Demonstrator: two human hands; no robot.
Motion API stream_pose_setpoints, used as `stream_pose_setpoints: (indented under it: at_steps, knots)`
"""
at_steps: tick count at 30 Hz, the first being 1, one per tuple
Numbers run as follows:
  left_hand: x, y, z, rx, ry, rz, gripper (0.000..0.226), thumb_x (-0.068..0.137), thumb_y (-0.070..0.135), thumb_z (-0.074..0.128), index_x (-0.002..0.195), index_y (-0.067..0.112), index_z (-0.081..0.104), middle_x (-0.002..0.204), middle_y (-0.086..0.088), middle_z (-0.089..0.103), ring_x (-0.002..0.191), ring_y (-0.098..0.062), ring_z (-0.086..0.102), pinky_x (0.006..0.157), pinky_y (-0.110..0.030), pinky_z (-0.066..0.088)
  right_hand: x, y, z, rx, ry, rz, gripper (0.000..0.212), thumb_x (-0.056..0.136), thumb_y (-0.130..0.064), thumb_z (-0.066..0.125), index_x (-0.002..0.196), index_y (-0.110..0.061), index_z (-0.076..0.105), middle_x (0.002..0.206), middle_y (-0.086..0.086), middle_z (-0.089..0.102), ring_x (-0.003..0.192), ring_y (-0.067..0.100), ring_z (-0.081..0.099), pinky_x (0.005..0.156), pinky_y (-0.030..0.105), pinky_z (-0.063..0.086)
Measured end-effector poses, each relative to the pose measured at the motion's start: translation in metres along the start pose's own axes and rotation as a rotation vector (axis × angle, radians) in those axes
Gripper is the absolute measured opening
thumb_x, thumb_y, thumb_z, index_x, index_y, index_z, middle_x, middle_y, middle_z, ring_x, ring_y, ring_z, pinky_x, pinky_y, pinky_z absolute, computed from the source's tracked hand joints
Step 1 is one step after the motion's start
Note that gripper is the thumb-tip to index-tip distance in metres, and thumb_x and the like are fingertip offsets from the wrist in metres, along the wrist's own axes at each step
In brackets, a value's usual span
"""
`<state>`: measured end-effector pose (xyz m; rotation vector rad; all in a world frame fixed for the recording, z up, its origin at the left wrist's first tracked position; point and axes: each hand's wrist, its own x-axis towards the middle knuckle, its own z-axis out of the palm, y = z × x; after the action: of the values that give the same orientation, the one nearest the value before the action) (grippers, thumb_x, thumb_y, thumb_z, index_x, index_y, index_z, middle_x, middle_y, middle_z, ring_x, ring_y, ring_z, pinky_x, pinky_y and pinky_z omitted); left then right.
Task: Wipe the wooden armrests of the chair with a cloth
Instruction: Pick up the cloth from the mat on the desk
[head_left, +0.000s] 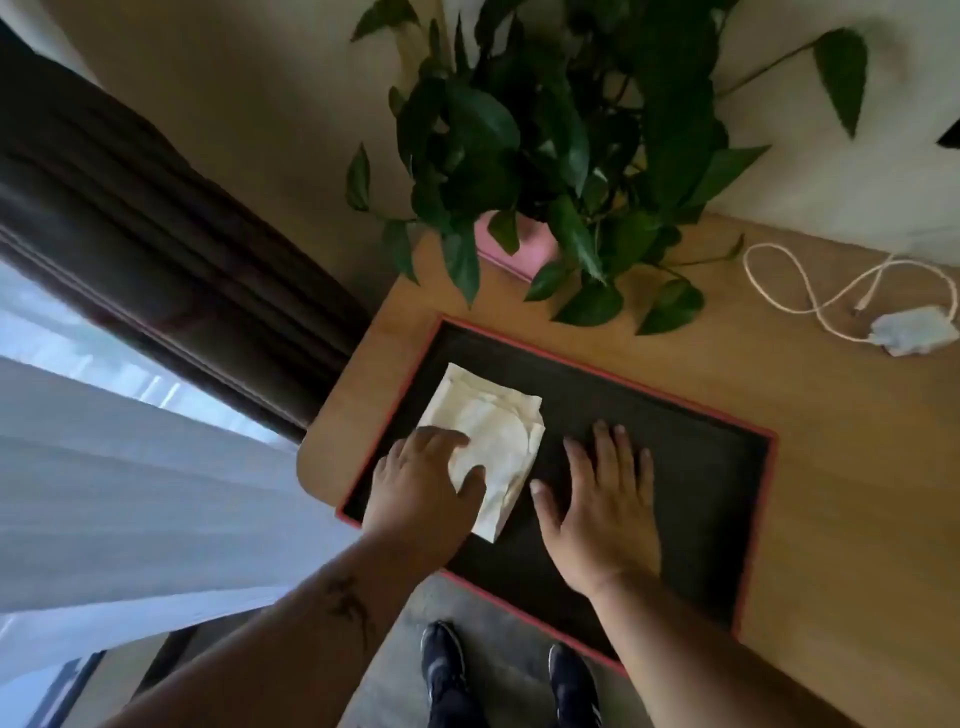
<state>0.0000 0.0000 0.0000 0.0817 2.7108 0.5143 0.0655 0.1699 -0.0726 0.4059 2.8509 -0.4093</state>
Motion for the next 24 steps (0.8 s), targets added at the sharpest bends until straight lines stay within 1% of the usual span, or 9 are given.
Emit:
stream_pose_setpoints:
  at_steps: [2, 5, 8, 9, 11, 13, 19, 22, 24]
  knots:
    - [0.029, -0.001, 0.007, -0.002, 0.045, -0.003, 0.050, 0.093, 0.050, 0.053, 0.138, 0.030, 0.048, 0.147, 0.006, 0.046, 0.137, -0.020, 0.041, 0.115, -0.038, 0.031, 0.004, 0.000, 0.001, -0.001, 0.014, 0.014, 0.070, 0.093, -0.067, 0.031, 0.143, -0.021, 0.049, 0.159, 0.015, 0.034, 0.151, 0.032, 0.020, 0.123, 0.055, 0.014]
    - [0.061, -0.004, 0.014, -0.050, 0.069, -0.051, 0.068, 0.090, 0.054, 0.053, 0.148, 0.024, 0.033, 0.152, 0.000, 0.040, 0.140, -0.024, 0.036, 0.116, -0.040, 0.028, 0.006, 0.003, 0.008, -0.024, 0.044, -0.003, 0.071, 0.093, -0.068, 0.031, 0.142, -0.020, 0.049, 0.158, 0.015, 0.035, 0.151, 0.033, 0.019, 0.122, 0.056, 0.014]
    - [0.073, 0.002, 0.017, -0.139, -0.018, -0.076, 0.081, 0.085, 0.045, 0.063, 0.152, 0.024, 0.022, 0.150, -0.003, 0.042, 0.136, -0.025, 0.044, 0.110, -0.039, 0.039, 0.008, 0.004, 0.013, -0.045, 0.061, -0.016, 0.072, 0.093, -0.068, 0.029, 0.141, -0.020, 0.050, 0.157, 0.015, 0.035, 0.151, 0.033, 0.019, 0.123, 0.055, 0.012]
    - [0.077, 0.005, 0.017, -0.193, -0.053, -0.103, 0.079, 0.085, 0.041, 0.065, 0.151, 0.025, 0.024, 0.143, -0.003, 0.051, 0.129, -0.025, 0.053, 0.103, -0.039, 0.047, 0.008, 0.003, 0.013, -0.052, 0.060, -0.013, 0.071, 0.093, -0.068, 0.030, 0.141, -0.020, 0.050, 0.157, 0.015, 0.036, 0.151, 0.033, 0.020, 0.123, 0.055, 0.012]
    - [0.080, 0.009, 0.013, -0.242, -0.114, -0.148, 0.059, 0.085, 0.037, 0.065, 0.138, 0.024, 0.042, 0.115, 0.000, 0.066, 0.106, -0.023, 0.066, 0.088, -0.037, 0.057, 0.007, 0.003, 0.012, -0.047, 0.064, -0.006, 0.069, 0.092, -0.066, 0.033, 0.139, -0.018, 0.051, 0.156, 0.016, 0.037, 0.150, 0.034, 0.021, 0.123, 0.055, 0.012]
    - [0.079, 0.008, 0.009, -0.247, -0.170, -0.174, 0.035, 0.084, 0.037, 0.065, 0.115, 0.023, 0.058, 0.092, 0.007, 0.065, 0.092, -0.019, 0.067, 0.079, -0.034, 0.058, 0.007, 0.002, 0.013, -0.051, 0.081, -0.012, 0.069, 0.090, -0.063, 0.036, 0.138, -0.016, 0.052, 0.155, 0.017, 0.038, 0.149, 0.035, 0.023, 0.122, 0.056, 0.013]
    - [0.052, -0.004, -0.008, -0.503, -0.242, -0.311, 0.024, 0.084, 0.041, 0.066, 0.100, 0.024, 0.065, 0.088, 0.005, 0.070, 0.079, -0.017, 0.068, 0.067, -0.028, 0.054, 0.006, 0.001, 0.015, -0.015, 0.147, 0.015, 0.070, 0.086, -0.058, 0.039, 0.133, -0.009, 0.058, 0.149, 0.024, 0.045, 0.144, 0.041, 0.031, 0.118, 0.058, 0.018]
    - [0.026, -0.021, -0.028, -0.728, -0.193, -0.404, 0.029, 0.086, 0.040, 0.068, 0.109, 0.023, 0.066, 0.084, 0.008, 0.066, 0.071, -0.007, 0.061, 0.057, -0.022, 0.047, 0.007, -0.005, 0.009, 0.038, 0.173, 0.061, 0.061, 0.086, -0.051, 0.047, 0.127, -0.008, 0.063, 0.144, 0.026, 0.050, 0.140, 0.042, 0.037, 0.116, 0.057, 0.019]
    - [0.005, -0.033, -0.042, -0.877, -0.109, -0.478, 0.036, 0.087, 0.040, 0.068, 0.118, 0.024, 0.063, 0.092, 0.009, 0.064, 0.081, -0.010, 0.061, 0.066, -0.024, 0.048, 0.013, -0.009, 0.002, 0.128, 0.101, 0.144, 0.047, 0.090, -0.041, 0.056, 0.117, -0.004, 0.068, 0.140, 0.026, 0.055, 0.136, 0.042, 0.041, 0.116, 0.060, 0.022]
